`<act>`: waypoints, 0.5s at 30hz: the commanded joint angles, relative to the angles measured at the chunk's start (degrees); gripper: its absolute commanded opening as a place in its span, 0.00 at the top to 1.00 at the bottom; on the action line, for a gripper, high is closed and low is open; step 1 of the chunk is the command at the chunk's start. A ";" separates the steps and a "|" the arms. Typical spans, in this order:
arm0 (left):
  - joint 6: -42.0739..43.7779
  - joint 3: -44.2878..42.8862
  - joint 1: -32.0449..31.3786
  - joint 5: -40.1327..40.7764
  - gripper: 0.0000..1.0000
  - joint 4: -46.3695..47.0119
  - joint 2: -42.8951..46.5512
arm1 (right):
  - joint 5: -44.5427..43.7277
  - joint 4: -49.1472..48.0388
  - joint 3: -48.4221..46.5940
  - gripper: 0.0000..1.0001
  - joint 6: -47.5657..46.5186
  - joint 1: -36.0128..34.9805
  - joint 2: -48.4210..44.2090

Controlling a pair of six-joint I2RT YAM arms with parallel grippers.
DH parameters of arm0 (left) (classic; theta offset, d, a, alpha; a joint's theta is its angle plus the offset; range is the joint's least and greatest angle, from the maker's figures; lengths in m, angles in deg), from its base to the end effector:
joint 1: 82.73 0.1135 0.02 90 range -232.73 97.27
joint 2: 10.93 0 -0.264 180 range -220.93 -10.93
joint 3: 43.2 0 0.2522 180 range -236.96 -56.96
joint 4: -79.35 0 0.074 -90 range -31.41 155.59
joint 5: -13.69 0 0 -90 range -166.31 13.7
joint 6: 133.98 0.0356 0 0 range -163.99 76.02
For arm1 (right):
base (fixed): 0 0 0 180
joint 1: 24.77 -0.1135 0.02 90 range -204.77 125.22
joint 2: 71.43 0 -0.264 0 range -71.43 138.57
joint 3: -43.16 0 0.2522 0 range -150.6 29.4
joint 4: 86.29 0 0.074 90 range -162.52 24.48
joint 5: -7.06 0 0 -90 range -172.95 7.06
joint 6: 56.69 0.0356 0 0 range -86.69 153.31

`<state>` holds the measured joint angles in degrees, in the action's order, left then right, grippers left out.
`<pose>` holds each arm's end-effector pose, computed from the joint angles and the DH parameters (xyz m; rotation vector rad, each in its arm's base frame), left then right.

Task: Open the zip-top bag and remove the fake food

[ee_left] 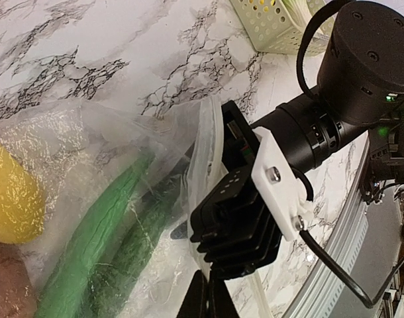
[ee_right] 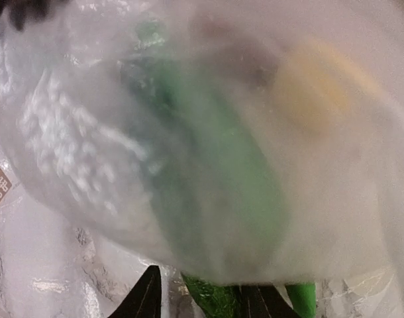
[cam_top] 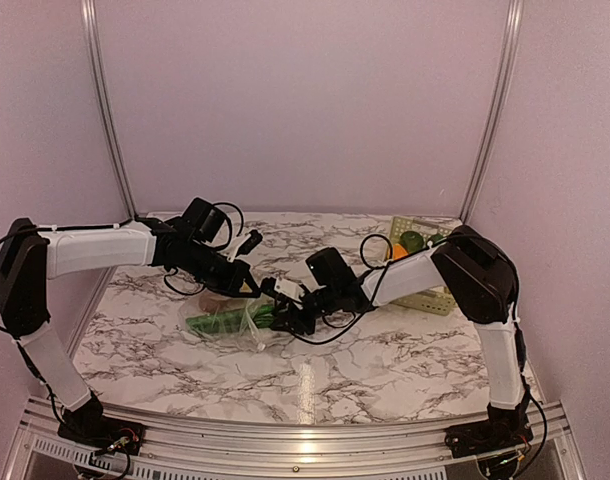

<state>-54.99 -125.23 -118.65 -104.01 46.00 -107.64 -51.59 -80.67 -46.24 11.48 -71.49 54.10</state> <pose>0.2862 -0.2278 0.2333 0.7682 2.3845 -0.9450 0.2985 0.3439 0.1101 -1.5321 1.7355 0.8511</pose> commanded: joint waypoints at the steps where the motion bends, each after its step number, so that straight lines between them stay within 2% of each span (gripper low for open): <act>1: 2.19 0.16 0.33 -1.89 1.00 -0.61 -0.73 | -1.07 5.49 1.83 0.64 -1.42 -0.10 0.67; 4: 2.76 0.48 0.39 -1.59 1.00 -0.92 -0.47 | -2.57 5.77 4.53 0.74 -1.44 -0.15 -2.65; 7: 3.06 1.25 0.41 -1.40 1.00 -0.94 -0.10 | -3.71 6.22 6.23 0.90 -0.14 -0.33 -6.54; 9: 3.05 1.78 0.50 -1.17 1.00 -0.68 0.09 | -4.82 6.68 6.82 0.96 0.73 -0.81 -9.79; 12: 2.82 2.13 0.50 -0.48 1.00 -0.54 0.04 | -6.27 7.83 6.53 0.99 3.02 -0.95 -14.40; 15: 2.33 2.26 0.50 0.72 1.00 -0.23 -0.18 | -8.23 13.83 5.08 1.00 3.57 -0.99 -17.80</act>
<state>-53.00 -123.83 -118.50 -104.31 45.91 -108.05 -56.57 -72.88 -38.91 12.86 -71.97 41.93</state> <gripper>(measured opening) 0.007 0.122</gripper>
